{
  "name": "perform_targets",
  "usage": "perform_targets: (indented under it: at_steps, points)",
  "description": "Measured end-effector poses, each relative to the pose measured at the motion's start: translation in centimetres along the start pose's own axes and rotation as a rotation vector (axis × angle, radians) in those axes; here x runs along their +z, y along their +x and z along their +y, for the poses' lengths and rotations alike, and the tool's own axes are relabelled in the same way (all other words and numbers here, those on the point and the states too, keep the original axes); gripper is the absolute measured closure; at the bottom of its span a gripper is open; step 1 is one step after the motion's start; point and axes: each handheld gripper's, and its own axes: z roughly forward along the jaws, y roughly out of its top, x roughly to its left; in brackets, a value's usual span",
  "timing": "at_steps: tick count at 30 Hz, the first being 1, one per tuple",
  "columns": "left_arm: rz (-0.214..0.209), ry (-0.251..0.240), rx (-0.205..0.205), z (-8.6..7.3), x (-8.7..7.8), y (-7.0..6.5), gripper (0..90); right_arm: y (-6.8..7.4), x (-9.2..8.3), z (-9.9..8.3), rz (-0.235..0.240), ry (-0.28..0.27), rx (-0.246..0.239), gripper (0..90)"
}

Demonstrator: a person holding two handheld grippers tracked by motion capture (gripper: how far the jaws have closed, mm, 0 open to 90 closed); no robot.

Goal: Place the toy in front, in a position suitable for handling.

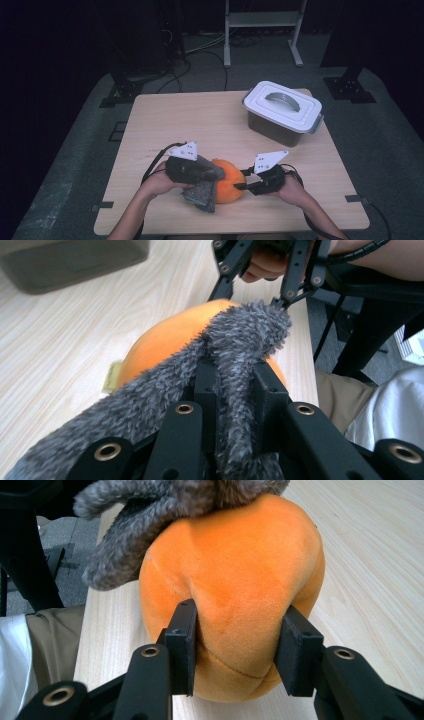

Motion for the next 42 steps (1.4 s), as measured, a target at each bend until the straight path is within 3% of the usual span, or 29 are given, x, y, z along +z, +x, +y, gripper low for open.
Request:
perform_targets:
  at_steps: [8, 11, 13, 20, 23, 25, 30, 35, 38, 40, 42]
  points:
    - [0.045, -0.005, -0.074, -2.5, -1.1, 1.5, 76.6, -0.3, -1.2, -0.4, -0.013, 0.002, -0.037, 55.9]
    - [0.031, -0.039, -0.114, -3.1, -1.0, 1.9, 76.6, -0.4, -1.3, -0.7, -0.002, -0.001, -0.039, 55.8]
    - [0.023, -0.058, -0.12, -2.9, -0.9, 2.0, 76.6, -0.4, -1.3, -0.7, 0.0, 0.002, -0.046, 55.8]
    - [0.005, -0.103, -0.072, 0.0, -0.8, 1.8, 76.6, 0.2, -1.0, 0.2, -0.003, 0.02, -0.13, 55.7]
    - [0.006, -0.08, -0.057, 0.5, -0.4, 1.7, 76.5, 0.3, -0.9, 0.2, -0.006, 0.028, -0.135, 54.1]
    - [0.002, -0.064, -0.067, 0.1, -0.1, 1.7, 76.5, 0.1, -1.0, 0.0, -0.006, 0.03, -0.111, 48.9]
    - [-0.03, -0.057, -0.077, -0.7, 0.7, 1.1, 76.3, -0.5, -1.0, -0.3, 0.034, 0.023, 0.015, 29.7]
    - [-0.087, -0.031, -0.035, -0.2, 1.5, -0.2, 76.3, -0.9, -0.9, 0.6, 0.093, -0.008, 0.087, 22.2]
    - [-0.119, -0.014, -0.014, -0.1, 1.9, -0.9, 76.1, -0.9, 0.0, 1.0, 0.126, 0.025, 0.106, 18.2]
    - [-0.117, -0.007, -0.011, -0.3, 2.0, -1.0, 76.1, -0.9, 0.8, 0.7, 0.146, 0.05, 0.123, 19.0]
    - [-0.106, -0.026, -0.021, -0.7, 1.7, -0.8, 76.3, -0.7, 1.0, 0.3, 0.156, 0.038, 0.124, 29.9]
